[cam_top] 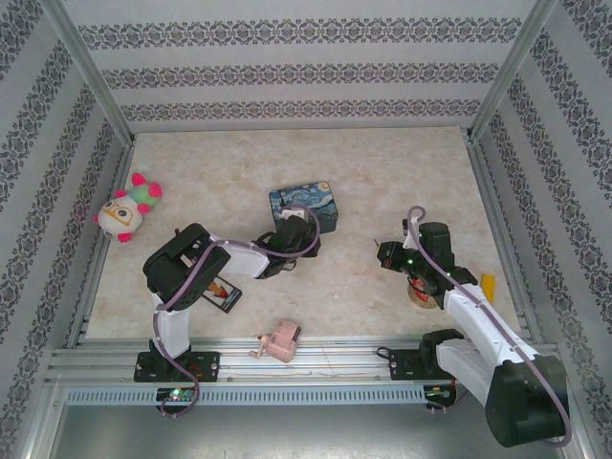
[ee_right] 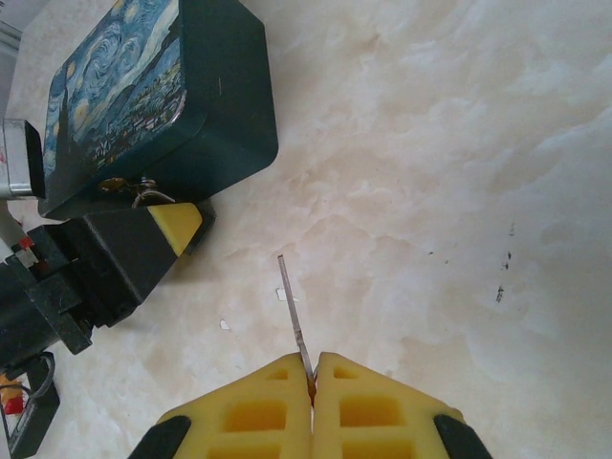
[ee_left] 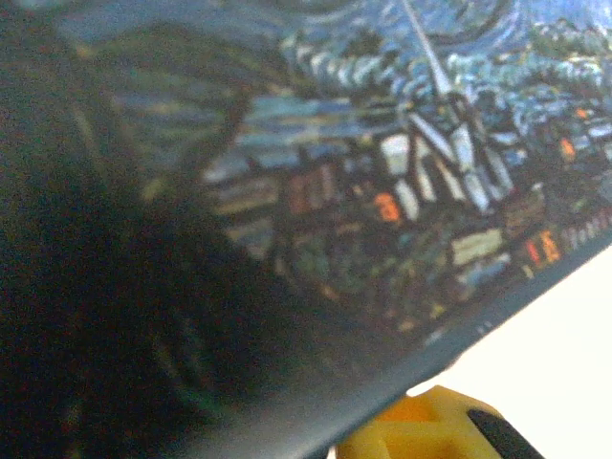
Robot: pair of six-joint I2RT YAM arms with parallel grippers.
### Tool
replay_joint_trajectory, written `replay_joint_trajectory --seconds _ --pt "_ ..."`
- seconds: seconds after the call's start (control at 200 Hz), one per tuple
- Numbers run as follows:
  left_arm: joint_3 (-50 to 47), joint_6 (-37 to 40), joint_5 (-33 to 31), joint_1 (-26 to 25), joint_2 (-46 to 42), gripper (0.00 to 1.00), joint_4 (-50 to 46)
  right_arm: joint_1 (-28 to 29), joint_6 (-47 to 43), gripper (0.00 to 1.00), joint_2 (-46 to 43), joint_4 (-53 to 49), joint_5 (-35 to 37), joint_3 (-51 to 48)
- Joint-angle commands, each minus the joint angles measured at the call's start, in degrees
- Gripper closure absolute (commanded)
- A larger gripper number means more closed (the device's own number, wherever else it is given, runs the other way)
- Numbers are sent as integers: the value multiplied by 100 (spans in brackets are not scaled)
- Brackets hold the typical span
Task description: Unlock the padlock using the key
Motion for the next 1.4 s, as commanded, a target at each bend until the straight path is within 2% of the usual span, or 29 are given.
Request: replay_joint_trajectory --seconds 0.0,0.195,0.635,0.785,1.009,1.179,1.394 --pt "-33 78 36 75 -15 83 220 63 -42 100 -14 -3 73 78" --pt "14 -5 261 74 -227 91 79 63 130 100 -134 237 2 -153" --pt "13 -997 919 229 -225 97 351 122 972 100 -10 1693 -624 -1013" --pt "-40 -1195 1038 277 -206 98 547 274 1248 100 386 2563 -756 -1237" --pt "-158 -1571 1138 363 -133 98 906 716 1335 100 1065 3523 -543 -1274" --pt "-173 -1636 1184 406 -124 98 995 713 1416 100 1585 4093 -604 -1231" --pt "-132 -1724 1312 444 -88 98 1096 614 1520 100 2468 4979 -1069 -1151"
